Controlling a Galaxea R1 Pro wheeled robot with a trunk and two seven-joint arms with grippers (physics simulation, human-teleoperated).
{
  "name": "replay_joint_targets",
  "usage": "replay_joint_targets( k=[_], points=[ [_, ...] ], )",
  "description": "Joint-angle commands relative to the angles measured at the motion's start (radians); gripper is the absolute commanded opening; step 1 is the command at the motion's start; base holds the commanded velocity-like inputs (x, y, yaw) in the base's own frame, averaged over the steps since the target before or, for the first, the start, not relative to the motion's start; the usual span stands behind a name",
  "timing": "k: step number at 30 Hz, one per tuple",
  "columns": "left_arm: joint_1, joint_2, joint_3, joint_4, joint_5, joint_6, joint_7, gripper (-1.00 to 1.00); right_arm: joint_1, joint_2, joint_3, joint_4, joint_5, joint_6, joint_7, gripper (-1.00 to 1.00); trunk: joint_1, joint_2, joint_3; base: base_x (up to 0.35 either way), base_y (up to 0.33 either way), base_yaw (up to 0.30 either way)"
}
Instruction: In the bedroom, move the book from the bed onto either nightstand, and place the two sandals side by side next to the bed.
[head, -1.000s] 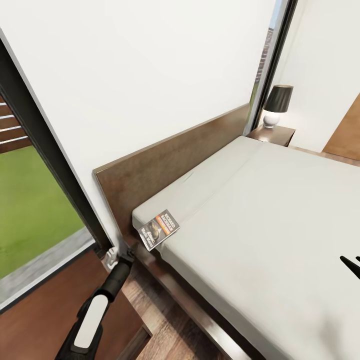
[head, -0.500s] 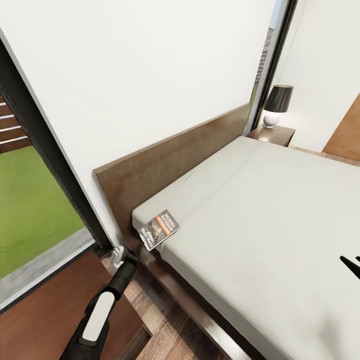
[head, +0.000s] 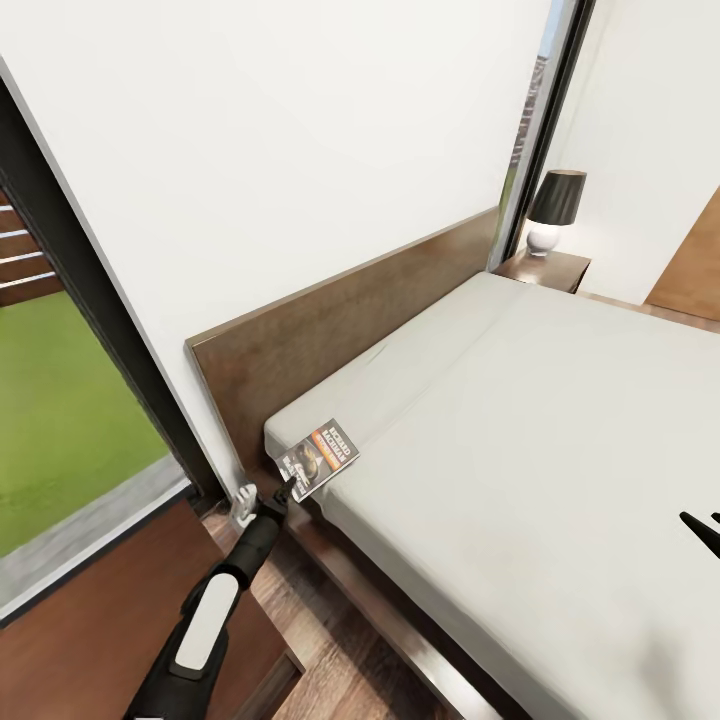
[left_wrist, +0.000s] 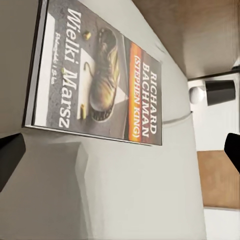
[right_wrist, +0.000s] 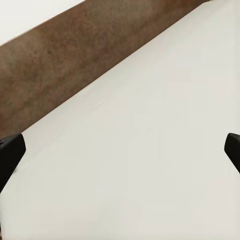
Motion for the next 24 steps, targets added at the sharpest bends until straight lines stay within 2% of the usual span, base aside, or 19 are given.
replay_joint_targets(
  k=[1, 12, 24],
  points=[
    [-0.005, 0.000, 0.004, 0.000, 0.010, 0.010, -0.004, 1.00, -0.001, 0.000, -0.001, 0.000, -0.003, 0.010, 0.003, 1.00, 0.000, 0.000, -0.001, 0.000, 0.000, 0.000],
    [-0.009, 0.003, 0.006, 0.000, 0.010, -0.034, -0.004, 1.00, -0.001, 0.000, 0.000, 0.000, -0.003, 0.010, 0.003, 1.00, 0.000, 0.000, -0.001, 0.000, 0.000, 0.000],
    [-0.009, 0.005, 0.010, -0.001, 0.011, -0.037, -0.004, 1.00, -0.001, 0.001, 0.001, 0.000, 0.000, 0.010, 0.003, 1.00, 0.000, 0.000, -0.001, 0.000, 0.000, 0.000]
  ],
)
